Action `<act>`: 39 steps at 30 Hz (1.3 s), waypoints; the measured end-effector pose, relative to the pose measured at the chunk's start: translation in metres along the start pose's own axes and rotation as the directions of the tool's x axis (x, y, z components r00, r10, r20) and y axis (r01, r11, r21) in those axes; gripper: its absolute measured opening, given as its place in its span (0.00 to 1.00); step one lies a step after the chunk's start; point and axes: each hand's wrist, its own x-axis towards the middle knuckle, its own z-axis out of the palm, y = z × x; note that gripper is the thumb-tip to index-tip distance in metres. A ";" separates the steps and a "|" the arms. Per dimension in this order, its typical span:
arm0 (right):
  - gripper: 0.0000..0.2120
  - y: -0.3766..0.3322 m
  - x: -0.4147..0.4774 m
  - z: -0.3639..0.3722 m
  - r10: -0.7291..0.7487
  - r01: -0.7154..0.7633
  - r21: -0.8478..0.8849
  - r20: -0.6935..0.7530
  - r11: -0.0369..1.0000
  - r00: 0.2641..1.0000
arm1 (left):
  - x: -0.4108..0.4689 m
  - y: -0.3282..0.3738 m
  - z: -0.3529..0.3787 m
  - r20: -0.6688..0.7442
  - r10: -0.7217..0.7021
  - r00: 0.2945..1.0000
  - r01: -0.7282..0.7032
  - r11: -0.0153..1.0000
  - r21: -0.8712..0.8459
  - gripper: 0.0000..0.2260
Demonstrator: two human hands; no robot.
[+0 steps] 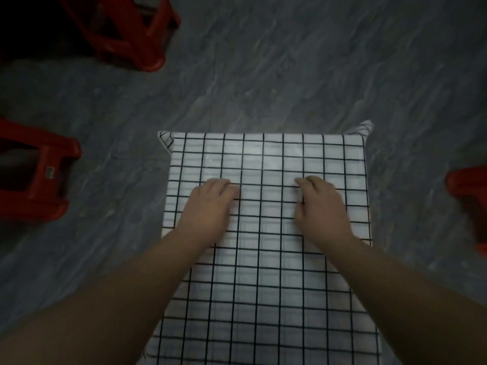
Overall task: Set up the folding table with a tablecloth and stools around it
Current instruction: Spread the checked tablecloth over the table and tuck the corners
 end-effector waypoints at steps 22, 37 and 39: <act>0.24 0.038 0.006 -0.041 0.265 -0.238 -0.181 0.144 0.954 0.953 | -0.017 -0.038 -0.025 0.199 -0.304 0.932 0.295 0.952 0.075 0.25; 0.29 -0.127 -0.129 -0.196 0.182 -0.173 -0.107 0.086 0.979 0.979 | -0.153 0.033 -0.191 0.079 -0.256 0.963 0.258 0.966 -0.018 0.29; 0.30 -0.148 -0.158 -0.226 0.176 -0.170 -0.083 0.073 0.982 0.982 | -0.183 0.043 -0.226 0.028 -0.234 0.972 0.234 0.972 -0.022 0.30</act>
